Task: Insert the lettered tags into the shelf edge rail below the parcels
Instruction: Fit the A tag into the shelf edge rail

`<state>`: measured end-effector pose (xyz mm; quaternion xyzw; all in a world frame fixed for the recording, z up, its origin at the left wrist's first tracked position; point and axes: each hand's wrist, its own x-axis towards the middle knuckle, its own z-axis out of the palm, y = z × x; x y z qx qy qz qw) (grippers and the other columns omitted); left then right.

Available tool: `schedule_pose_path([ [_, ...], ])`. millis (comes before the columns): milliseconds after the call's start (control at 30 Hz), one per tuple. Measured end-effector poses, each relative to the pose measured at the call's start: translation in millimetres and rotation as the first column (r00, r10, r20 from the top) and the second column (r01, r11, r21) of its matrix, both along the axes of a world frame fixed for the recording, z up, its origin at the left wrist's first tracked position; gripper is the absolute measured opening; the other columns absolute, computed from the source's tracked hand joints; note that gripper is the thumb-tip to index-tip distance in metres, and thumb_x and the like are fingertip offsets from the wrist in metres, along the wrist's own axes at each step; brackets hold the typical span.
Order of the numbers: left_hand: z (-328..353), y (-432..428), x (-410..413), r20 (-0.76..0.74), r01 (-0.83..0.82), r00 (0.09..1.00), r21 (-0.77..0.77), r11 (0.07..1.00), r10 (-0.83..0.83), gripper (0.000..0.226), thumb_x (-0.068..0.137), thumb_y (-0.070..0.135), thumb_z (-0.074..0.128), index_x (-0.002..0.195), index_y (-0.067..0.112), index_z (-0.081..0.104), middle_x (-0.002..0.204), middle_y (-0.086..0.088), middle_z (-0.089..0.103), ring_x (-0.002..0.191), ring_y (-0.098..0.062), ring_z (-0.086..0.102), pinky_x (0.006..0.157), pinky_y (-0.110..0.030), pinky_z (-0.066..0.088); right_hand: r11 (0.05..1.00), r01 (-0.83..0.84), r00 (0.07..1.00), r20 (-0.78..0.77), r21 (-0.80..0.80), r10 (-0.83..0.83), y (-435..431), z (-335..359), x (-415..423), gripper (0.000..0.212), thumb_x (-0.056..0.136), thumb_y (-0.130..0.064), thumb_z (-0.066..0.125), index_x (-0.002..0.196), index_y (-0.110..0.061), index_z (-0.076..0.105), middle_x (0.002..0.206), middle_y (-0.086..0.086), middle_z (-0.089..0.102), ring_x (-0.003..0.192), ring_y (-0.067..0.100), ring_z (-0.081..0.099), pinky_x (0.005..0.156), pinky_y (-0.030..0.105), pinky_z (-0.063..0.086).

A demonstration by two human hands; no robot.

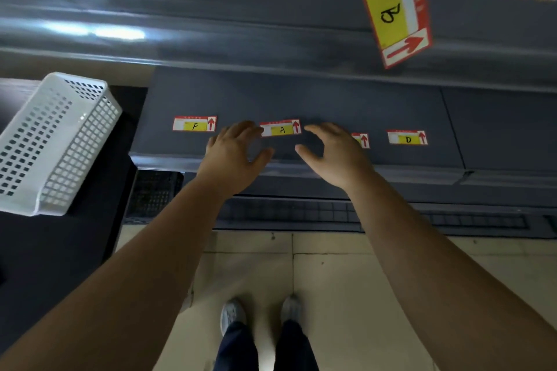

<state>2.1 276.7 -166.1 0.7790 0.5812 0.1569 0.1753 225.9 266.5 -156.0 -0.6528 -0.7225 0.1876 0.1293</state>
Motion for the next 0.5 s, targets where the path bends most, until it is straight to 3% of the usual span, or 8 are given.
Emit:
schedule_pose_path([
  [267, -8, 14, -5, 0.012, -0.036, 0.999, 0.002, 0.999, 0.036, 0.050, 0.090, 0.051, 0.048, 0.133, 0.027, 0.047, 0.144, -0.001, 0.042, 0.132, -0.025, 0.035, 0.107, -0.047, 0.024, 0.999, -0.045, 0.994, 0.101, 0.019, 0.043, 23, -13, -4, 0.053, 0.092, -0.053, 0.051, 0.134, -0.022, 0.051, 0.132, 0.000, 0.054, 0.122, 0.023, 0.050, 0.099, 0.038, 0.044],
  [500, -13, 15, -7, -0.010, -0.031, 0.999, -0.035, 0.999, 0.031, 0.052, 0.090, 0.051, 0.047, 0.136, 0.026, 0.043, 0.145, -0.001, 0.040, 0.132, -0.025, 0.035, 0.108, -0.046, 0.023, 0.996, -0.087, 0.963, 0.256, -0.010, 0.086, 35, -24, -11, 0.050, 0.093, -0.053, 0.047, 0.131, -0.022, 0.057, 0.126, 0.003, 0.049, 0.122, 0.024, 0.042, 0.105, 0.041, 0.034],
])
